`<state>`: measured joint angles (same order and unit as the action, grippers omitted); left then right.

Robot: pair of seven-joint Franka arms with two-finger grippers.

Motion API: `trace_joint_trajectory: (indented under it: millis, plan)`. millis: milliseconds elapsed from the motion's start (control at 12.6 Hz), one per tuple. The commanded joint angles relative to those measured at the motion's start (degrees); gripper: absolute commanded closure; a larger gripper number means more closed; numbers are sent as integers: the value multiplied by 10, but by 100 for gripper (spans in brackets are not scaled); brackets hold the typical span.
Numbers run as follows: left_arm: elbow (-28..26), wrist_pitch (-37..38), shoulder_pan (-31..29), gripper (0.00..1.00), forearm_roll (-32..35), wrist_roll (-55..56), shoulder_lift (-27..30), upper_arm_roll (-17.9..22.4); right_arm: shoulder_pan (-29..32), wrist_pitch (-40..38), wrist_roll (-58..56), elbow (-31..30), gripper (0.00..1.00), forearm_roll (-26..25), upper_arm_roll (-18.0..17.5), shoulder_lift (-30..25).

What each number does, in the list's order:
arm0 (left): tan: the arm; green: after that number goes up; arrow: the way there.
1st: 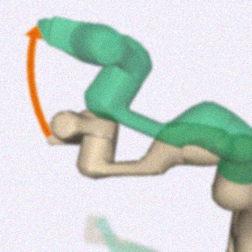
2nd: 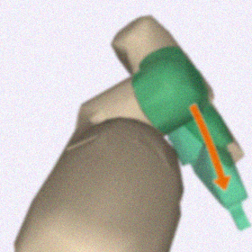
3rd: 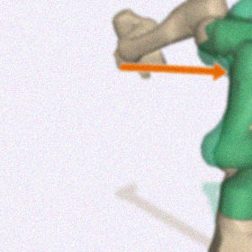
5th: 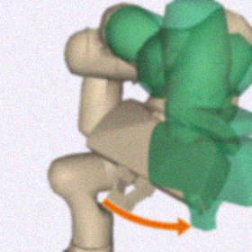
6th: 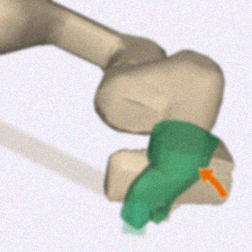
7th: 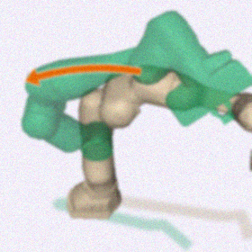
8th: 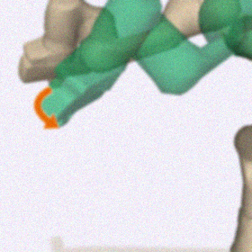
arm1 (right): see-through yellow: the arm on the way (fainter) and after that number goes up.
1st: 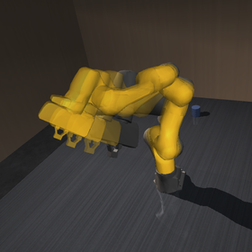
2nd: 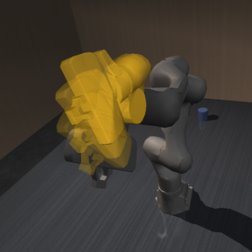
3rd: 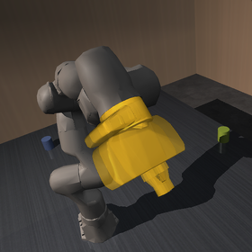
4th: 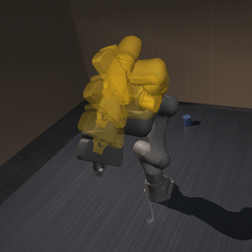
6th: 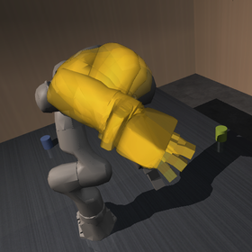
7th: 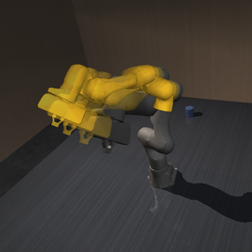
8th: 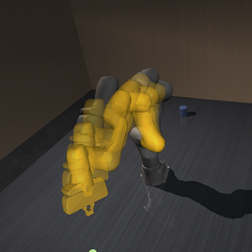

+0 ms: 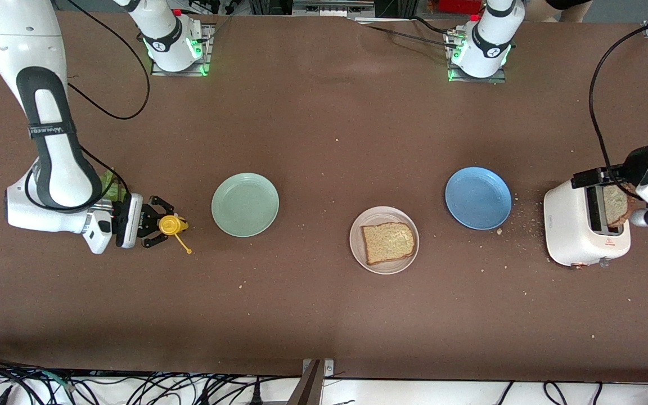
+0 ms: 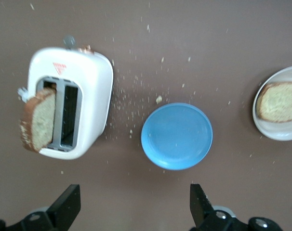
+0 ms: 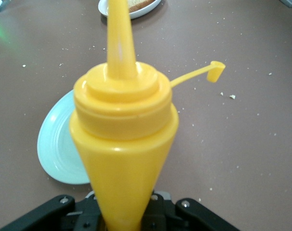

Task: Make sandwich in beige plate with both arms
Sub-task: 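Carry the mustard bottle over the beige plate with the right gripper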

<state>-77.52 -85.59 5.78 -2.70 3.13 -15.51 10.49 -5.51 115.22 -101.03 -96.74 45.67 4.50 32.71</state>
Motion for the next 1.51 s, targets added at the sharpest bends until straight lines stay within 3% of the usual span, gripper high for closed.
trace_joint_trajectory:
  millis: [0,318,478,1035,1353,1433]
  plan:
    - [-98,-69,0,0,16,0,100,-6,-51,11,133,37,100,-85,3,-19]
    - [-146,-62,8,0,10,0,143,-17,-142,11,394,124,100,-261,3,-12]
    - [-125,-22,6,0,17,1,124,-27,-180,13,497,148,100,-331,3,-5]
    - [-113,-19,-21,0,23,-2,109,-19,-323,15,802,226,100,-578,4,45]
    - [-113,-22,-21,0,66,-3,101,-19,-417,11,998,261,100,-754,5,112]
    - [-112,-22,-23,0,81,-3,91,-18,-433,11,1015,275,100,-779,5,135]
